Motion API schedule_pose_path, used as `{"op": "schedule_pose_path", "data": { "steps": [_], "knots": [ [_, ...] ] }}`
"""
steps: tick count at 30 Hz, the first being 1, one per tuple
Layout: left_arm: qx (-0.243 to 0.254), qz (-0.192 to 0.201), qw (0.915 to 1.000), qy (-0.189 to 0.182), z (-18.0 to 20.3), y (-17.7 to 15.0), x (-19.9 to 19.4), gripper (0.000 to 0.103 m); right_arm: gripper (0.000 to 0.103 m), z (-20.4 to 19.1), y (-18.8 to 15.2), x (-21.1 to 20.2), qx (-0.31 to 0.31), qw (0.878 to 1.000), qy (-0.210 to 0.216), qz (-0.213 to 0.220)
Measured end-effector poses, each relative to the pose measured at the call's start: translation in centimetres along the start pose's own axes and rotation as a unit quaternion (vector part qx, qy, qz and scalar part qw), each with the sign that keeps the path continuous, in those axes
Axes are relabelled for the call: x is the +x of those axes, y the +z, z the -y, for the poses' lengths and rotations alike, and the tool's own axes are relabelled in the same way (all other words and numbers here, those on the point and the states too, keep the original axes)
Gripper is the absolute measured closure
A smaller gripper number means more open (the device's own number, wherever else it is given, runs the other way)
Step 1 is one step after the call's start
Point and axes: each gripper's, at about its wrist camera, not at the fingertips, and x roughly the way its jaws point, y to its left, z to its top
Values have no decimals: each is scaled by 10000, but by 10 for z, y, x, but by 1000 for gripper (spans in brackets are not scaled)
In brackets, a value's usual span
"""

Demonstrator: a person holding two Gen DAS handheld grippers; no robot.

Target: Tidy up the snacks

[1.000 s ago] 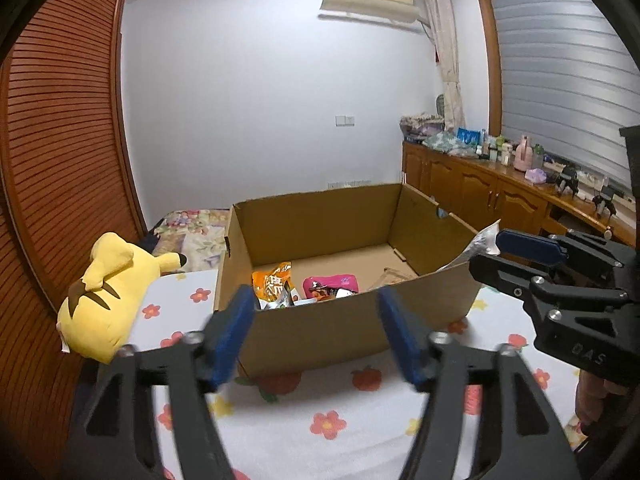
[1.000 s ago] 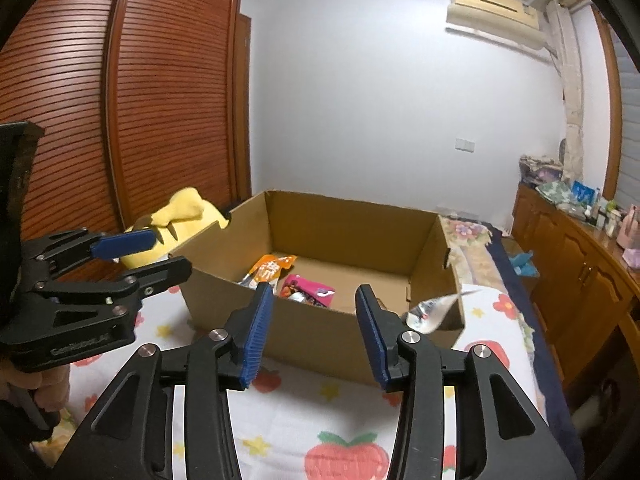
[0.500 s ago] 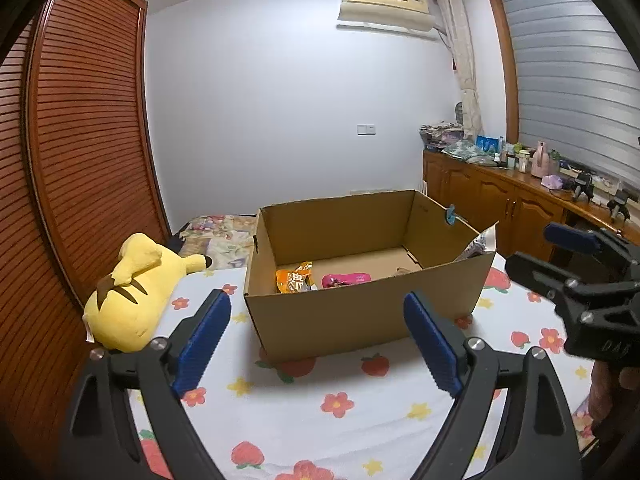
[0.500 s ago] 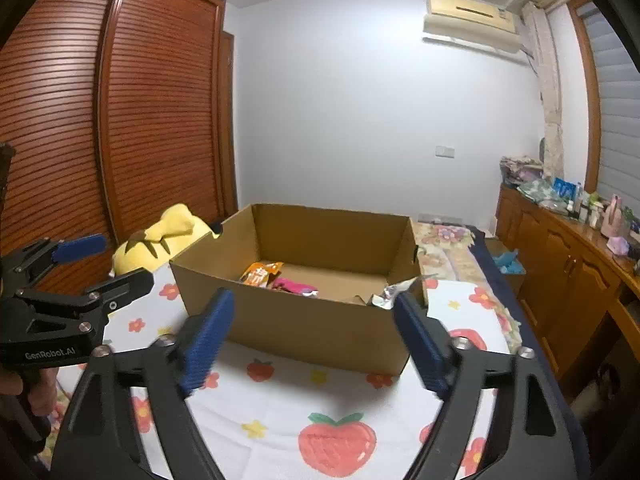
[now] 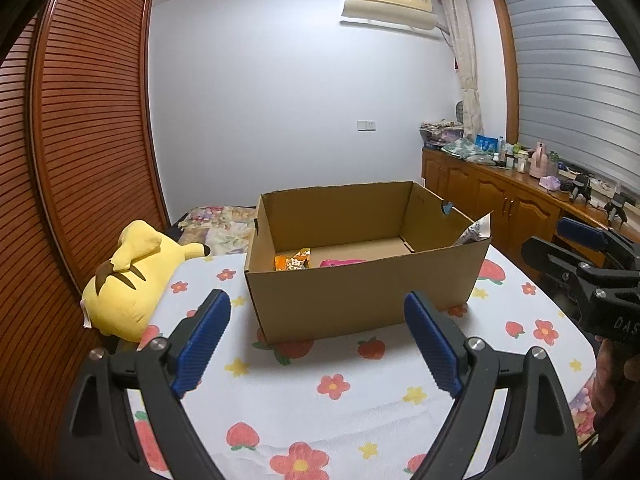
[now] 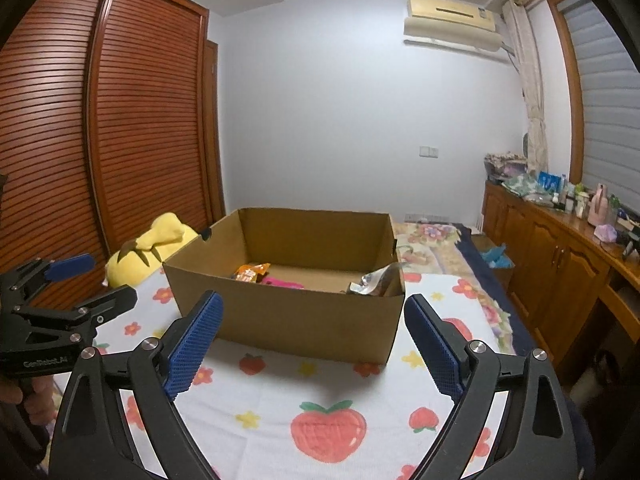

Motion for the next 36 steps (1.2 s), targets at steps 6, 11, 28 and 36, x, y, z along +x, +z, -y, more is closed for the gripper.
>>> {"op": "schedule_pose_path", "data": {
  "steps": [6, 11, 28, 36],
  "knots": [
    [-14, -24, 10000, -9, 0, -3, -1, 14, 9, 0, -3, -2, 21, 10000, -35, -5],
    [6, -14, 10000, -5, 0, -3, -2, 14, 9, 0, -4, -3, 67, 9999, -70, -26],
    [-11, 0, 10000, -33, 3, -3, -3, 13, 9, 2, -7, -1, 79, 9999, -118, -56],
    [11, 46, 10000, -42, 5, -2, -7, 13, 9, 3, -7, -1, 87, 9999, -129, -47]
  ]
}}
